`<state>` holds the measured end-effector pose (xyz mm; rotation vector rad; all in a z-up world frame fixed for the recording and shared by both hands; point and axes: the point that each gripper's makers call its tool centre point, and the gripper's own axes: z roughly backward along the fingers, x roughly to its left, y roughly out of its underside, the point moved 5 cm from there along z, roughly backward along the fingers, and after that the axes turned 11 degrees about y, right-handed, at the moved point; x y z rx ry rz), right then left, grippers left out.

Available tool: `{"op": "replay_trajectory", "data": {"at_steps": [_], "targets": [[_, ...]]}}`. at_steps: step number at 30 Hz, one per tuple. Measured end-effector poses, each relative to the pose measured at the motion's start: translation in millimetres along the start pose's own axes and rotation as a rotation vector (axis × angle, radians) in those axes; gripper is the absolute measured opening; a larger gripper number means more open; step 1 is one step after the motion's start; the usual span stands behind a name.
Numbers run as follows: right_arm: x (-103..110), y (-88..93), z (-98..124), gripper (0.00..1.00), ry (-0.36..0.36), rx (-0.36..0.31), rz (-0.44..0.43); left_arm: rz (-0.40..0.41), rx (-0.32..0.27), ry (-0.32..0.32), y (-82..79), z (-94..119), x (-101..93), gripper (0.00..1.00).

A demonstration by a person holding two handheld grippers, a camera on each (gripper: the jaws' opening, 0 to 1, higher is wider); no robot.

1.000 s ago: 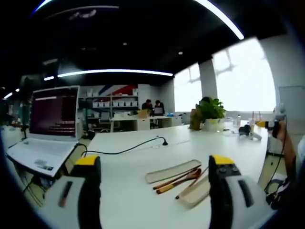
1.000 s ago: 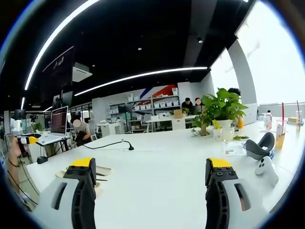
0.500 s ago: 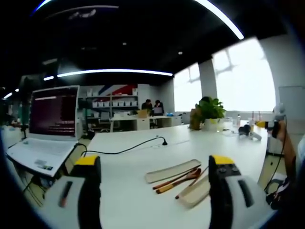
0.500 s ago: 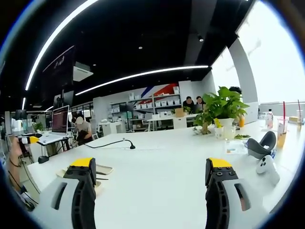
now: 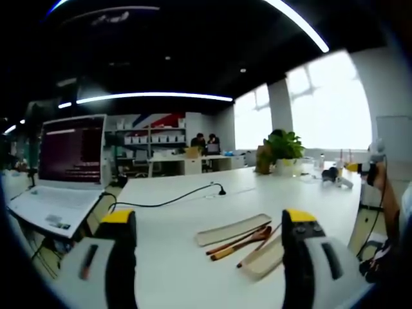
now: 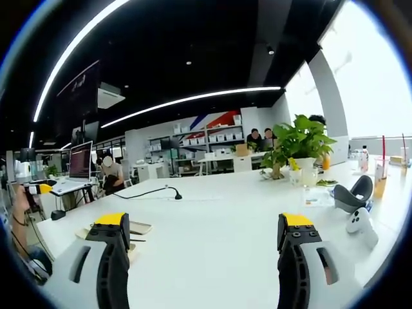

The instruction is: Arrange the utensils inside the cutlery case until each visible utensil rests in its matching compartment.

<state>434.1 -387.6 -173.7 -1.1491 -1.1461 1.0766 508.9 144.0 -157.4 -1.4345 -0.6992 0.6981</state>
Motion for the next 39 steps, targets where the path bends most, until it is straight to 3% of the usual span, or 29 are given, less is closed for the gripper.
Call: {"op": "replay_trajectory", "data": {"at_steps": [10,14,20,24,29,34,39], "targets": [[0.0,2.8,-6.1,0.99,0.028,-0.01,0.065,0.002,0.006,0.002,4.4,-5.3,0.0,0.99],[3.9,1.4,-10.4,0.99,0.014,-0.031,0.086,-0.025,0.012,0.014,6.2,-9.8,-1.0,0.91],[29.8,-15.3,-25.2,0.99,-0.102,-0.117,0.142,-0.06,0.021,0.063,7.0,-24.2,-5.0,0.89],[53.4,-21.4,-41.3,0.88,-0.201,-0.094,0.245,-0.089,0.075,0.108,14.5,-35.6,-9.4,0.83],[75.8,-24.0,-62.1,0.82,-0.298,-0.069,0.34,-0.093,0.133,0.153,20.8,-50.5,-11.9,0.78],[95.7,-23.6,-82.8,0.73,-0.407,-0.052,0.331,-0.131,0.21,0.197,26.5,-64.8,-13.4,0.68],[111.0,-21.8,-98.5,0.65,-0.486,-0.051,0.35,-0.146,0.255,0.225,27.8,-77.7,-13.6,0.66]]}}
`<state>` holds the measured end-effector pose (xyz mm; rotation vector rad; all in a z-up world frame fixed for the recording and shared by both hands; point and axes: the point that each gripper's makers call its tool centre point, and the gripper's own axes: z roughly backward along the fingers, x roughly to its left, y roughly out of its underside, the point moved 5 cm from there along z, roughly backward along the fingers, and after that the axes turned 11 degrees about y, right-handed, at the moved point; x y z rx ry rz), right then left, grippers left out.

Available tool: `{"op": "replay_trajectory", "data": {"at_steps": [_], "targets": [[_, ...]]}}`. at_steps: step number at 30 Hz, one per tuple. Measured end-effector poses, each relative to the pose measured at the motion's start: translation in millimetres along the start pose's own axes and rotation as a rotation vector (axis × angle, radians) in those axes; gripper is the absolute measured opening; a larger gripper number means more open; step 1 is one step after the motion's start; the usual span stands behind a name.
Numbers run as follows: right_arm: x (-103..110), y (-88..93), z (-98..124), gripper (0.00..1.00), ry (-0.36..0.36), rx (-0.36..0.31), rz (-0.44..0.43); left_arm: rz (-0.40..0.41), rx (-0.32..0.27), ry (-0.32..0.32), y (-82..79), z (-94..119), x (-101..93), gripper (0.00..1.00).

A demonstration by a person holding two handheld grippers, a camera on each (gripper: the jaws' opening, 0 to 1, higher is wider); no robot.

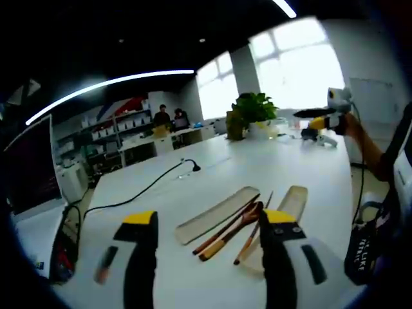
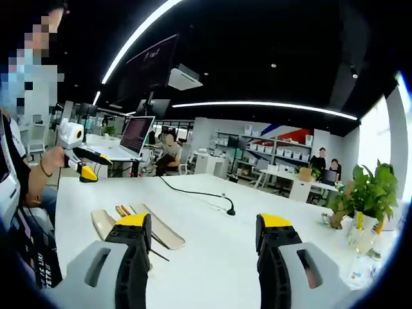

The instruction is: Arrange the utensils inside the cutlery case until each visible utensil rests in its matching compartment.

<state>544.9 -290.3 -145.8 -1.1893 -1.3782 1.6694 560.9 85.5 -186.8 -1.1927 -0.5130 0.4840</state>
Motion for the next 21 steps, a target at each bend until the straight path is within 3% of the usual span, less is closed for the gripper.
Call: {"op": "replay_trajectory", "data": {"at_steps": [4,9,15,21], "targets": [[4.0,1.2,-13.7,0.63,-0.042,0.006,0.025,-0.001,0.018,0.026,-1.8,-8.2,3.1,0.62],[11.4,2.8,-32.6,0.64,-0.12,0.022,0.047,-0.011,0.087,0.069,2.8,-23.3,6.9,0.55],[33.7,15.6,-51.9,0.54,-0.27,0.121,0.107,-0.013,0.162,0.125,9.6,-40.3,5.2,0.52],[46.5,20.7,-72.0,0.46,-0.363,0.185,0.209,-0.004,0.224,0.21,14.5,-55.9,-2.0,0.46]]}}
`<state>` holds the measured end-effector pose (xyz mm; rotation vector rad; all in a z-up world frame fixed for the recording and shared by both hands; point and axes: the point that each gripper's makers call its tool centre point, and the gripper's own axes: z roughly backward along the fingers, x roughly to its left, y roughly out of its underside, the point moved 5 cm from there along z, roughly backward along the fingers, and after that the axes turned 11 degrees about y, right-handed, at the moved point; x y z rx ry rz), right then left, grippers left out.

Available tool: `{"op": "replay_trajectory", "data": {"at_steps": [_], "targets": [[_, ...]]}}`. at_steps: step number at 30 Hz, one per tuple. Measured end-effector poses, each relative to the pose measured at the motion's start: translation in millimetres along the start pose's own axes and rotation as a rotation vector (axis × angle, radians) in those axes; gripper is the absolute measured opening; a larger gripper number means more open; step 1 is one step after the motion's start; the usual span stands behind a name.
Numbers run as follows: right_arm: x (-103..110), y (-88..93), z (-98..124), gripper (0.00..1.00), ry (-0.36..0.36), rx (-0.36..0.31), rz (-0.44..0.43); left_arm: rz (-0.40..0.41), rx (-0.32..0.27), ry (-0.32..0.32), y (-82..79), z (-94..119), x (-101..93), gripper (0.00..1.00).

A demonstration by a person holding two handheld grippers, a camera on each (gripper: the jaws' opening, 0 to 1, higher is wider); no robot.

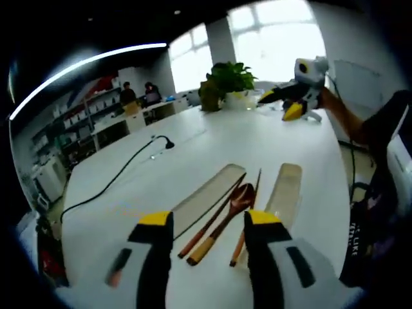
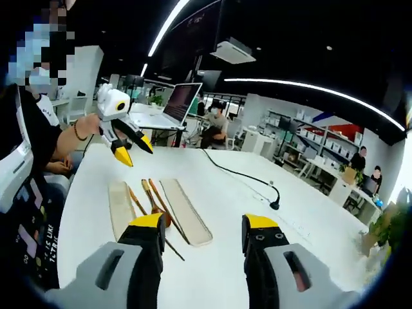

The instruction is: Arrange the utensils inside the cutlery case until each visible utensil rests in its matching compartment.

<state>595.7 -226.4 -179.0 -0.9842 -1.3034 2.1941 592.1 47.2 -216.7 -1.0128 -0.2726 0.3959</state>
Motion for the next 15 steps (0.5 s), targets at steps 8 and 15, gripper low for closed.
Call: {"op": "replay_trajectory", "data": {"at_steps": [8,15], "targets": [[13.5,13.1,-27.7,0.4,-0.126,0.117,0.073,-0.001,0.103,0.089,11.3,-25.0,-5.5,0.36],[23.7,30.3,-51.6,0.31,-0.232,0.21,0.115,-0.047,0.235,0.164,14.1,-45.8,-6.3,0.26]]}}
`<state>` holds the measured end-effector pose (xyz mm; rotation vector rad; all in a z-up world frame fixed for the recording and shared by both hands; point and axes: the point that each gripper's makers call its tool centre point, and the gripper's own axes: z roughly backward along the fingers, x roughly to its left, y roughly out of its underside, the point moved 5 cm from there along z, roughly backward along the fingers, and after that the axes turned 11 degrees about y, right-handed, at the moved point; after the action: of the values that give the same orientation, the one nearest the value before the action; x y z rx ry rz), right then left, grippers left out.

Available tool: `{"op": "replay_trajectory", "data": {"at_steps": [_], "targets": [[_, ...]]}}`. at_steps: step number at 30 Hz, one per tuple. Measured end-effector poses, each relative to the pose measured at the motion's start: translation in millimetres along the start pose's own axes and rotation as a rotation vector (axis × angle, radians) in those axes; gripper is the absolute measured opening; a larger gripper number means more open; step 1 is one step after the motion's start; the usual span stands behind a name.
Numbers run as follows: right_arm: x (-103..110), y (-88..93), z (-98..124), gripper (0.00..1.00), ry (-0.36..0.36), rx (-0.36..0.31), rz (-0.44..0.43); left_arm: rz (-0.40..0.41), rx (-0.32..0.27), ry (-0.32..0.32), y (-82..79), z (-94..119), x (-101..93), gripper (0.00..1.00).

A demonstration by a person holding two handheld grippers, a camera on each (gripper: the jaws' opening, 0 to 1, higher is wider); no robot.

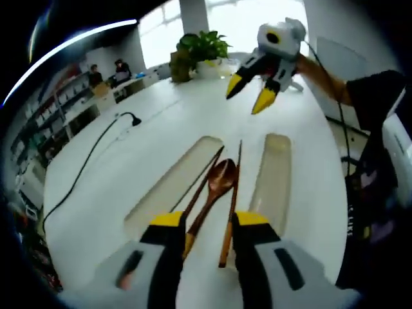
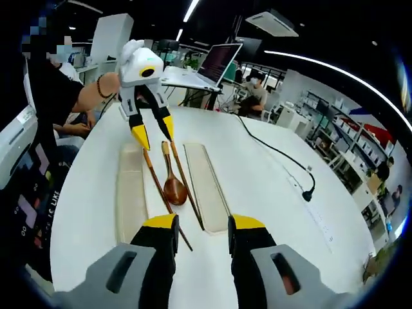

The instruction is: Arrange the utensils inside the cutlery case until each visible utensil rests in its matching compartment.

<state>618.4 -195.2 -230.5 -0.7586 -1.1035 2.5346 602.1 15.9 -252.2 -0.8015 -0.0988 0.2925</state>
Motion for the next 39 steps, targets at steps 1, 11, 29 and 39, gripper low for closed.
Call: {"op": "replay_trajectory", "data": {"at_steps": [1,11,29,39], "targets": [[0.1,1.0,-2.1,0.31,-0.009,0.008,0.002,-0.001,0.012,0.007,-1.0,-2.0,0.4,0.26],[10.0,9.5,-23.6,0.27,-0.113,0.121,0.079,-0.021,0.166,0.107,2.0,-18.1,-2.3,0.23],[29.9,16.8,-45.8,0.19,-0.266,0.303,0.141,-0.037,0.325,0.192,14.3,-32.1,-5.5,0.2],[36.0,22.0,-54.3,0.15,-0.321,0.388,0.174,-0.072,0.413,0.237,15.0,-34.8,-6.9,0.17]]}}
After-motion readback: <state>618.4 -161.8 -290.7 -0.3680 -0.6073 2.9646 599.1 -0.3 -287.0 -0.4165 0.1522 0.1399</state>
